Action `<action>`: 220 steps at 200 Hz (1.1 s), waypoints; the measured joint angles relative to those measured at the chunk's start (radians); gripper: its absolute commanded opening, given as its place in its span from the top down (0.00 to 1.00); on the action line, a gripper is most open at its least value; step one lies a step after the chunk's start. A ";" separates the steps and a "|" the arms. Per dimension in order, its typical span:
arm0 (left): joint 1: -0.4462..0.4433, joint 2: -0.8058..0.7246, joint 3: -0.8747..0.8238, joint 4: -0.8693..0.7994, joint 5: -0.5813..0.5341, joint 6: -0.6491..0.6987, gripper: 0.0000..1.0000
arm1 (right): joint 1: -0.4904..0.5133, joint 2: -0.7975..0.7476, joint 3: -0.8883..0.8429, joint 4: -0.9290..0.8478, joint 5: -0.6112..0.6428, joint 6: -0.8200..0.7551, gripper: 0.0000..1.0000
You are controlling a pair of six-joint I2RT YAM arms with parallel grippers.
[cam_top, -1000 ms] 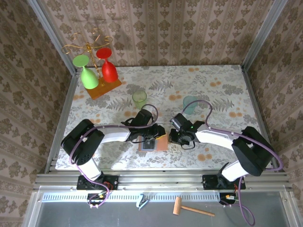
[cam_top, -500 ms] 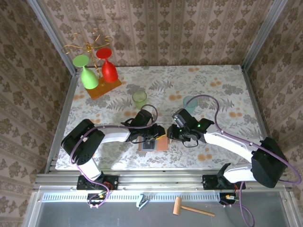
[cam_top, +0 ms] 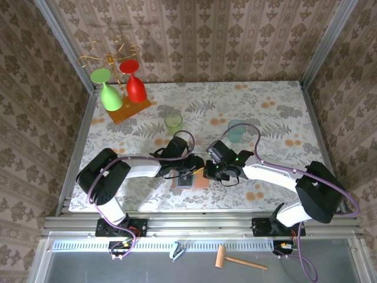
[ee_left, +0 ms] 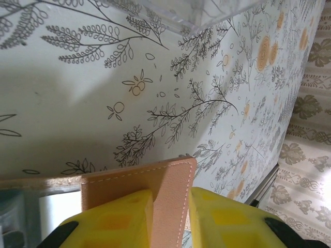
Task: Take the credit cards out of the card holder
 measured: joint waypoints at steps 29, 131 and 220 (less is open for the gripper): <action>0.013 -0.052 0.000 -0.030 -0.008 0.002 0.75 | 0.000 0.014 0.000 -0.001 0.009 -0.002 0.86; 0.041 -0.329 -0.048 -0.406 -0.192 0.147 0.75 | 0.000 0.100 0.067 -0.036 0.032 -0.048 0.85; 0.109 -0.365 -0.142 -0.489 -0.255 0.183 0.66 | 0.000 0.131 0.122 -0.089 0.031 -0.078 0.86</action>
